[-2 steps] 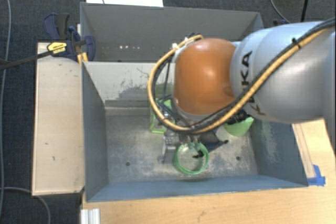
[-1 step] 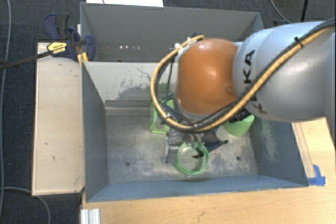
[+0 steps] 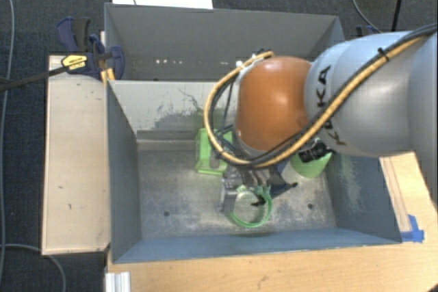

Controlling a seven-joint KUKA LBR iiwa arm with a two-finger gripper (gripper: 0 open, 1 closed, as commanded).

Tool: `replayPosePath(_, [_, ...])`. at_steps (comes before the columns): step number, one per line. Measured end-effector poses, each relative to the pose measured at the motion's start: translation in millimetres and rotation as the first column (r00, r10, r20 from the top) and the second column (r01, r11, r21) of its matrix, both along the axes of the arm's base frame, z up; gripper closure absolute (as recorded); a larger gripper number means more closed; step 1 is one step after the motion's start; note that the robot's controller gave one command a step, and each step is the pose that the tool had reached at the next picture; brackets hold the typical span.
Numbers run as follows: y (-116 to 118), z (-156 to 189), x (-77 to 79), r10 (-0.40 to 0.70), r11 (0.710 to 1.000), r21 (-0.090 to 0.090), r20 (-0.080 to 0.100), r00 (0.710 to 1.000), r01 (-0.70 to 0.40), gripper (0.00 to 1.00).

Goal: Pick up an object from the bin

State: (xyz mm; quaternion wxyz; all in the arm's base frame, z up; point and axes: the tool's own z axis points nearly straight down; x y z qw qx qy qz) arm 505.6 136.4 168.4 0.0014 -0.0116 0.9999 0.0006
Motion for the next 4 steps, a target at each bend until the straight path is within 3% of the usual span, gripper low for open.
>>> replayPosePath(1, [-20, -31, 13.4, -0.233, 0.973, 0.001, -0.002, 0.973, 0.233, 0.0])
replayPosePath(2, [-55, -51, 28.8, -0.091, 0.996, 0.001, -0.001, 0.996, 0.091, 0.0])
replayPosePath(3, [-83, -57, 15.2, 0.035, 0.999, 0.0, 0.007, 0.999, -0.035, 0.0])
replayPosePath(4, [-86, -72, 2.8, -0.075, 0.997, 0.0, 0.0, 0.997, 0.075, 0.0])
